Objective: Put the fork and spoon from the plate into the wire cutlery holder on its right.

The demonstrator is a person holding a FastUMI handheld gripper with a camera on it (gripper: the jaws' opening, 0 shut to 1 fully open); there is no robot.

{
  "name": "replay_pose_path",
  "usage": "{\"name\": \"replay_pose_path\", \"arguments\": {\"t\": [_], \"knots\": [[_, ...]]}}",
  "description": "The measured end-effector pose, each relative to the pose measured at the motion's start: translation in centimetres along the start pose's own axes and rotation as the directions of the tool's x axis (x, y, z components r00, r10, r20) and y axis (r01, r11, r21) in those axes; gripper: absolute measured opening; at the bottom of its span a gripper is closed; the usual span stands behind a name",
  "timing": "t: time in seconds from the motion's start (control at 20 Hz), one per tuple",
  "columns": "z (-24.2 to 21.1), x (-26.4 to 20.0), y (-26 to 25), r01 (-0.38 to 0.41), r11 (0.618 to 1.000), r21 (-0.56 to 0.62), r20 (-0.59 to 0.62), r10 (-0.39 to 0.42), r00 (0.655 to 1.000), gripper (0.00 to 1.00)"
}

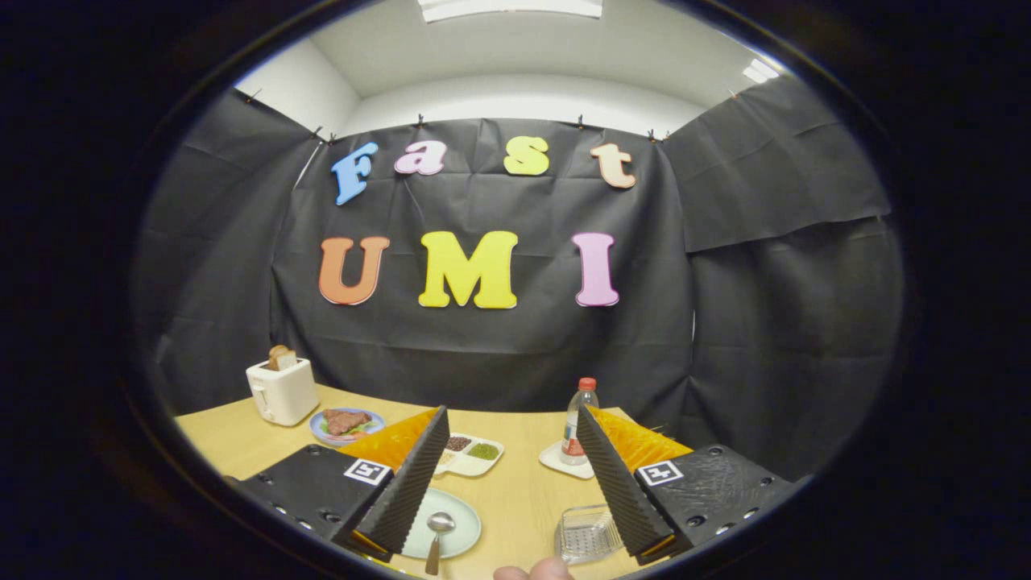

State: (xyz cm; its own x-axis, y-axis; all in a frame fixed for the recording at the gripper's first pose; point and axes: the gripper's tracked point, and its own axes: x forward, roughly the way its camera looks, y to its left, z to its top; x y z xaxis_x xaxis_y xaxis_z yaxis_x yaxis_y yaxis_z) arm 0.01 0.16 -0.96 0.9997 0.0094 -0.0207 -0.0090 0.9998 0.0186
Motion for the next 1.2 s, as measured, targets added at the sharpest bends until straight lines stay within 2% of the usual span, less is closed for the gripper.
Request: {"name": "replay_pose_path", "arguments": {"t": [0.45, 0.7, 0.85, 1.05, 1.2], "knots": [[0.5, -0.7, 0.7, -0.017, 1.0, -0.011, -0.019, 0.017, 1.0, 0.95], [-2.7, -1.2, 2.9, -0.113, 0.993, -0.032, -0.211, 0.104, 0.972, 0.95], [-5.0, -1.3, 4.0, -0.153, 0.986, -0.059, -0.346, 0.124, 0.93, 0.96], [-8.4, -1.6, 5.4, -0.188, 0.981, -0.055, -0.517, 0.133, 0.845, 0.96], [-11.9, -2.6, 6.8, -0.228, 0.974, -0.003, -0.641, 0.172, 0.748, 0.96]]}}
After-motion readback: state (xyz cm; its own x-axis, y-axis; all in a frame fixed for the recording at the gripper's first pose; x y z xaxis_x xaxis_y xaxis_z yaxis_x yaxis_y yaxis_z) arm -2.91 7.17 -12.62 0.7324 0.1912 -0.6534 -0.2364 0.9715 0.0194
